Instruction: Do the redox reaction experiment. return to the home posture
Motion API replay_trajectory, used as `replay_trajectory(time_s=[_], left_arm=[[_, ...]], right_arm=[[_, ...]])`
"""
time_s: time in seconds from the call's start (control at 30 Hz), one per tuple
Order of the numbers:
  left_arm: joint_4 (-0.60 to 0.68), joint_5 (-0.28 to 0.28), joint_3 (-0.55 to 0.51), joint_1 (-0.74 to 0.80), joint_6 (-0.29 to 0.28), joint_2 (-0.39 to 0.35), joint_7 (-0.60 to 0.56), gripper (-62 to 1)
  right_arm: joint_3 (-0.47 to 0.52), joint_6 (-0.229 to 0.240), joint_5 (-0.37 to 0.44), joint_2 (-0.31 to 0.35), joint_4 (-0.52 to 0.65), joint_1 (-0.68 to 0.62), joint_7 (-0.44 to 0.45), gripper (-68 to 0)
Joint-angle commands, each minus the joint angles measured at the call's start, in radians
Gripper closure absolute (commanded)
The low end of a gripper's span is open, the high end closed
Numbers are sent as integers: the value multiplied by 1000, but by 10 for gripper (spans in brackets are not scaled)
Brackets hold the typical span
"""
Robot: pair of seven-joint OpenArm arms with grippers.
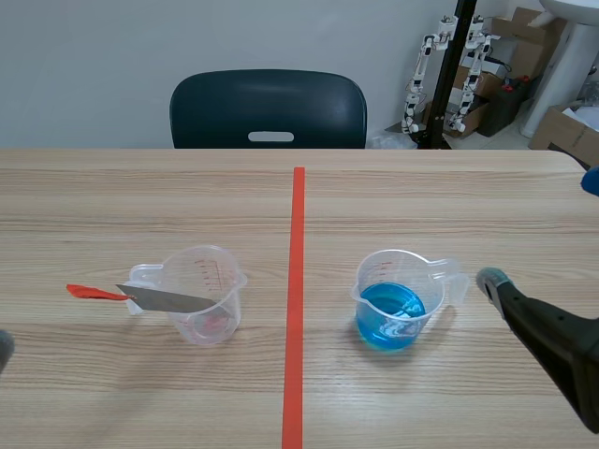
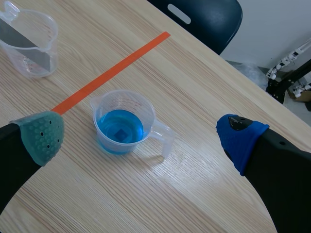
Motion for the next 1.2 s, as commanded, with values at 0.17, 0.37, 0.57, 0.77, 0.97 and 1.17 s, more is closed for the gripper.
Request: replay_trajectory(time_s=[0.17, 0.37, 0.57, 0.77, 0.97, 1.17], left_arm=[[8, -3, -4, -19, 5, 10, 7, -540], [8, 23, -4, -19, 5, 10, 7, -540], [8, 23, -4, -19, 5, 10, 7, -540], [8, 23, -4, -19, 5, 10, 7, -540], [8, 23, -4, -19, 5, 10, 7, -540], [8, 23, -4, -19, 5, 10, 7, -540]], right_arm=[[3, -8, 6, 3, 18, 15, 11, -679], [3, -8, 5, 3, 18, 14, 11, -679], [3, -8, 2, 3, 18, 14, 11, -679], [3, -8, 2, 3, 18, 14, 11, -679], [3, -8, 2, 3, 18, 14, 11, -679], [3, -8, 2, 3, 18, 14, 11, -679]])
